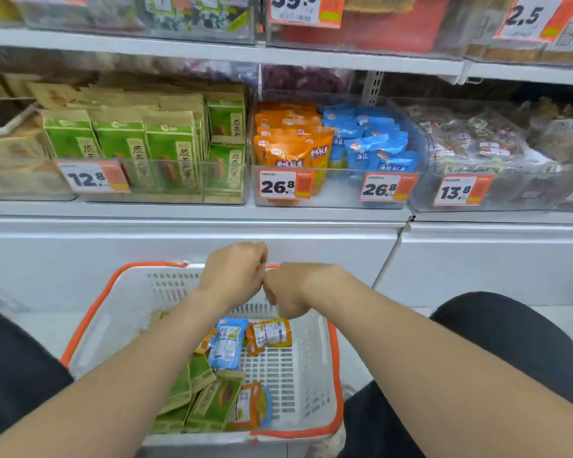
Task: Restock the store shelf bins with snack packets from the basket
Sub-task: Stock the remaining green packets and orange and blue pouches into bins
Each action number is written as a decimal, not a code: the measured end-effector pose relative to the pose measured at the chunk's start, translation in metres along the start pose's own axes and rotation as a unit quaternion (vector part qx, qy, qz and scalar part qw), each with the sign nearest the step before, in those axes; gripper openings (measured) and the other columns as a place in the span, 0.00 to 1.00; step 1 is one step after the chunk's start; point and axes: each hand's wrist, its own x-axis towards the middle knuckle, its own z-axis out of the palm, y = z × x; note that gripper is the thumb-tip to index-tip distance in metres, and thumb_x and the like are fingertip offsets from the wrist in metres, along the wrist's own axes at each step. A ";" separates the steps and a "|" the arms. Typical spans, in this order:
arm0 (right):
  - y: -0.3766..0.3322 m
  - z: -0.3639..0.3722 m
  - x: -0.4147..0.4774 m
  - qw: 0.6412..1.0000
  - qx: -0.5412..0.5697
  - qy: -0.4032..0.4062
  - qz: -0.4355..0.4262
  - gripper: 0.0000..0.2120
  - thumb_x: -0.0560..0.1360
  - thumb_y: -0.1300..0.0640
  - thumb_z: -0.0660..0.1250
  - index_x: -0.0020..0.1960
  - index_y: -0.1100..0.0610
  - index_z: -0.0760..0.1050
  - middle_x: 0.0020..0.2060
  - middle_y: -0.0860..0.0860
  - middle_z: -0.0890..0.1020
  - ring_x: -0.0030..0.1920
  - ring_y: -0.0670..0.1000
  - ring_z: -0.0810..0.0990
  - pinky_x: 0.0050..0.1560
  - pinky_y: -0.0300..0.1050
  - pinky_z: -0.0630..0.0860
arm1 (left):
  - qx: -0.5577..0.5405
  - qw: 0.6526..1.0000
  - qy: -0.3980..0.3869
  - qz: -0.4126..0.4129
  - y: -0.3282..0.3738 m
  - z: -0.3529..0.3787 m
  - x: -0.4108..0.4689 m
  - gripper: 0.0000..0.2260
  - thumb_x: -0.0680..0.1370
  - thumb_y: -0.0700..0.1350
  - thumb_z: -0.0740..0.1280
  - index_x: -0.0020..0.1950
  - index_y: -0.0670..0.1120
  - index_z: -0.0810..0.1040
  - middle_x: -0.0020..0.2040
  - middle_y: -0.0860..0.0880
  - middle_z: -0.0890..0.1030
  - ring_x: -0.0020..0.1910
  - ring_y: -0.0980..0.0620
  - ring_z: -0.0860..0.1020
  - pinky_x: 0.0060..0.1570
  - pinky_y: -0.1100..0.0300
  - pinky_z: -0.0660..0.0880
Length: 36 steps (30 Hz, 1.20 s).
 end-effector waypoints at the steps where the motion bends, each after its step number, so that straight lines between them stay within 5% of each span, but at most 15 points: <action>1: -0.005 0.010 0.003 1.000 -0.007 -0.008 -0.009 0.18 0.78 0.61 0.66 0.67 0.55 0.73 0.56 0.52 0.79 0.54 0.56 0.80 0.53 0.52 0.80 | 0.006 0.999 -0.034 -0.019 -0.005 0.009 -0.007 0.04 0.80 0.47 0.65 0.52 0.51 0.78 0.46 0.50 0.82 0.46 0.44 0.81 0.41 0.52 0.77; 6: -0.026 0.061 0.019 0.992 -0.115 -0.055 -0.023 0.06 0.80 0.61 0.66 0.53 0.56 0.69 0.40 0.50 0.70 0.39 0.53 0.73 0.41 0.50 0.71 | 0.049 0.978 -0.190 -0.063 -0.033 0.060 -0.042 0.07 0.82 0.45 0.60 0.53 0.50 0.78 0.50 0.46 0.82 0.47 0.42 0.80 0.44 0.49 0.79; 12: -0.028 0.079 0.037 0.990 -0.132 -0.056 -0.016 0.14 0.79 0.64 0.63 0.39 0.53 0.63 0.42 0.51 0.71 0.36 0.51 0.71 0.39 0.48 0.73 | 0.141 0.893 -0.426 -0.044 -0.060 0.126 -0.075 0.20 0.83 0.40 0.60 0.75 0.49 0.70 0.72 0.42 0.72 0.66 0.41 0.76 0.61 0.47 0.76; 15: -0.028 0.075 0.047 0.991 -0.126 -0.041 -0.009 0.13 0.78 0.65 0.63 0.39 0.54 0.63 0.41 0.51 0.71 0.35 0.50 0.72 0.34 0.45 0.71 | 0.206 0.866 -0.456 0.000 -0.066 0.148 -0.084 0.27 0.84 0.42 0.62 0.83 0.51 0.58 0.82 0.40 0.57 0.78 0.36 0.63 0.71 0.40 0.68; 20: -0.027 0.072 0.064 0.993 -0.100 -0.068 0.014 0.10 0.78 0.62 0.64 0.41 0.54 0.66 0.42 0.51 0.71 0.37 0.50 0.73 0.41 0.46 0.73 | 0.210 0.862 -0.460 0.032 -0.064 0.169 -0.080 0.31 0.86 0.45 0.60 0.85 0.58 0.50 0.84 0.38 0.44 0.80 0.30 0.54 0.77 0.36 0.58; 25: -0.022 0.069 0.077 0.992 -0.079 -0.094 0.001 0.05 0.79 0.62 0.63 0.53 0.55 0.74 0.44 0.51 0.74 0.41 0.51 0.76 0.40 0.46 0.73 | 0.197 0.865 -0.461 -0.005 -0.072 0.193 -0.075 0.33 0.86 0.51 0.59 0.85 0.60 0.44 0.83 0.39 0.32 0.78 0.28 0.59 0.75 0.39 0.64; 30: -0.017 0.065 0.081 0.994 -0.068 -0.083 -0.012 0.05 0.79 0.61 0.63 0.55 0.55 0.70 0.42 0.50 0.73 0.41 0.51 0.75 0.46 0.48 0.78 | 0.128 0.897 -0.417 -0.070 -0.078 0.203 -0.069 0.34 0.83 0.60 0.60 0.83 0.49 0.52 0.83 0.33 0.45 0.61 0.34 0.79 0.53 0.48 0.77; 34: -0.015 0.061 0.084 0.994 -0.058 -0.087 -0.009 0.09 0.80 0.60 0.63 0.59 0.57 0.74 0.44 0.51 0.74 0.42 0.52 0.77 0.46 0.49 0.78 | 0.086 0.924 -0.357 -0.107 -0.080 0.199 -0.066 0.24 0.84 0.45 0.63 0.77 0.42 0.59 0.70 0.35 0.69 0.54 0.39 0.81 0.45 0.52 0.78; 36: -0.015 0.057 0.084 0.995 -0.059 -0.083 -0.007 0.08 0.80 0.60 0.63 0.59 0.57 0.74 0.46 0.51 0.76 0.44 0.53 0.78 0.47 0.49 0.79 | 0.011 0.938 -0.317 -0.141 -0.078 0.194 -0.063 0.23 0.82 0.37 0.64 0.75 0.41 0.61 0.63 0.38 0.72 0.50 0.40 0.79 0.41 0.51 0.76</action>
